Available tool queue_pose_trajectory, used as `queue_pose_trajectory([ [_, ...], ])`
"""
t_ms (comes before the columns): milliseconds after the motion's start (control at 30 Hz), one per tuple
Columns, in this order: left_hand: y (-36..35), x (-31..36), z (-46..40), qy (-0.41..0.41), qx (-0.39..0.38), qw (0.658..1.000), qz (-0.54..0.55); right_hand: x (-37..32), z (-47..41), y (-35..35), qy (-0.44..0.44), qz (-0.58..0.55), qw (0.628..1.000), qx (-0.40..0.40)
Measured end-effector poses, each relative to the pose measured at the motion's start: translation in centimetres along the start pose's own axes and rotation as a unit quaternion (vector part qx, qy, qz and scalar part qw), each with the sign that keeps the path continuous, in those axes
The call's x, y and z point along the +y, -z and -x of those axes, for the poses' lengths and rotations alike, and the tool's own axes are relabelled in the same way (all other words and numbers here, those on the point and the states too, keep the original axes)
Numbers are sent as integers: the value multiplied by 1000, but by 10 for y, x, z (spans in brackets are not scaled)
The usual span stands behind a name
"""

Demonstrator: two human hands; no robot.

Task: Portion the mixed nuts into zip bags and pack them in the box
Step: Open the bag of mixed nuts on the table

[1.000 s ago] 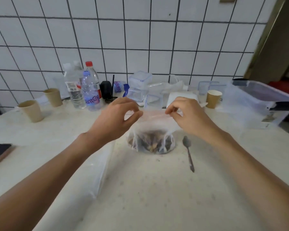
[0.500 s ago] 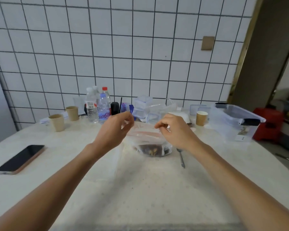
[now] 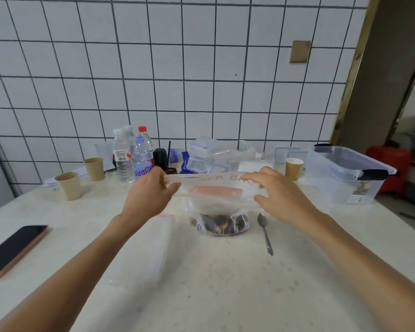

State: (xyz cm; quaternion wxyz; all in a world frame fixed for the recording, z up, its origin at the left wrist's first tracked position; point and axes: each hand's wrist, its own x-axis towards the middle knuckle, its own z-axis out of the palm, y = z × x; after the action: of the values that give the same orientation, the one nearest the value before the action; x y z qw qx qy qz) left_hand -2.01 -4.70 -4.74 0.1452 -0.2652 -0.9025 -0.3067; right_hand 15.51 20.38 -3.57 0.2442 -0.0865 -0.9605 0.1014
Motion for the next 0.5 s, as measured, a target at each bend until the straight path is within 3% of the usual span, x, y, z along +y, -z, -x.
queue_pose_trajectory([
  [67, 0, 1, -4, 92, -79, 975, 189, 9, 3, -7, 6, -40, 995, 92],
  [167, -1, 5, -2, 201, -152, 846, 469, 18, 8, -16, -48, -99, 974, 199],
  [267, -5, 9, 1, 236, -185, 724, 622, 29, 7, -20, -128, -162, 960, 190],
  [333, -7, 13, 3, 249, -205, 673, 666, 34, 8, -20, -202, -217, 940, 170],
  [400, -9, 17, 3, 260, -212, 623, 707, 34, 10, -17, -288, -313, 895, 136],
  [500, -11, 22, 1, 279, -208, 577, 739, 29, 12, -14, -349, -540, 763, 75],
])
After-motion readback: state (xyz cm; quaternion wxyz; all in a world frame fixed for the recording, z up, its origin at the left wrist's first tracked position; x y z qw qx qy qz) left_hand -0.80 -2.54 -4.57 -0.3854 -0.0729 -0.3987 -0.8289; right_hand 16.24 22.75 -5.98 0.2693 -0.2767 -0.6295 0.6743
